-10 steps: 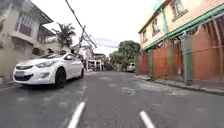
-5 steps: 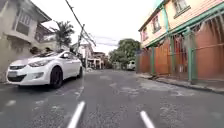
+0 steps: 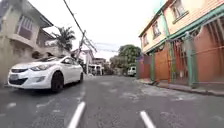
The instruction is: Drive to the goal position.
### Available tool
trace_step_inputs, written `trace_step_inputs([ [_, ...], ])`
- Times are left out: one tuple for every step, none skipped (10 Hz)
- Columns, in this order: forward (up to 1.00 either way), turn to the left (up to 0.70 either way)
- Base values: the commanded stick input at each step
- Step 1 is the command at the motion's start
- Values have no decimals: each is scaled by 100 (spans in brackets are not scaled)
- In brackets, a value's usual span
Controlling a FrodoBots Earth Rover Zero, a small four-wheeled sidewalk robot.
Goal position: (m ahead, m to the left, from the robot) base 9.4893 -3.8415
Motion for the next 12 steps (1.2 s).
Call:
trace_step_inputs([
  [70, 0],
  [70, 0],
  [70, 0],
  [70, 0],
  [70, 0],
  [70, 0],
  [70, 0],
  [70, 0],
  [70, 0],
  [70, 0],
  [70, 0],
  [70, 0],
])
